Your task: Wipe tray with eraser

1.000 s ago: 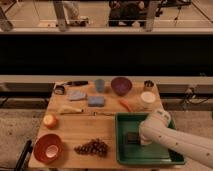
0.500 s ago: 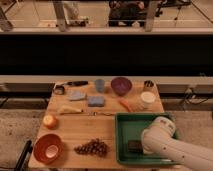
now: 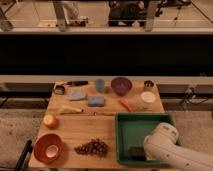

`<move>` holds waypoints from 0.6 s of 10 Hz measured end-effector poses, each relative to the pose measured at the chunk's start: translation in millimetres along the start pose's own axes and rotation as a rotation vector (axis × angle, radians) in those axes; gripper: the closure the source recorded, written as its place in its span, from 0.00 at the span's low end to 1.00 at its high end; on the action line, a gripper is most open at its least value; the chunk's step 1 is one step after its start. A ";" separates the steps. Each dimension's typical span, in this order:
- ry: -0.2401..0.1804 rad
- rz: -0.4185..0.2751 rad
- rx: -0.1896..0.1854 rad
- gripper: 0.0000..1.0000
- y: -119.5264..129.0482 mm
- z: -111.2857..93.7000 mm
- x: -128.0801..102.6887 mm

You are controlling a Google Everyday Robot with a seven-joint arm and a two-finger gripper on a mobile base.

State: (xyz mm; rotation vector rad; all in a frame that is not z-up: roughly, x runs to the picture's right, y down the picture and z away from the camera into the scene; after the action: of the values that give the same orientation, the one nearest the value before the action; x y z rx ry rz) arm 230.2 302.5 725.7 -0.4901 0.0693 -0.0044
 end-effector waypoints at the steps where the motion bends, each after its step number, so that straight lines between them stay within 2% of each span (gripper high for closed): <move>1: 0.012 0.021 0.000 1.00 -0.7 1.9 13.3; 6: 0.085 0.119 -0.020 1.00 -3.4 17.8 74.6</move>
State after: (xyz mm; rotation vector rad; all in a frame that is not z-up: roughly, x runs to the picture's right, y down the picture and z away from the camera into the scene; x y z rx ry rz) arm 305.8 306.3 738.2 -0.5049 0.1821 0.0919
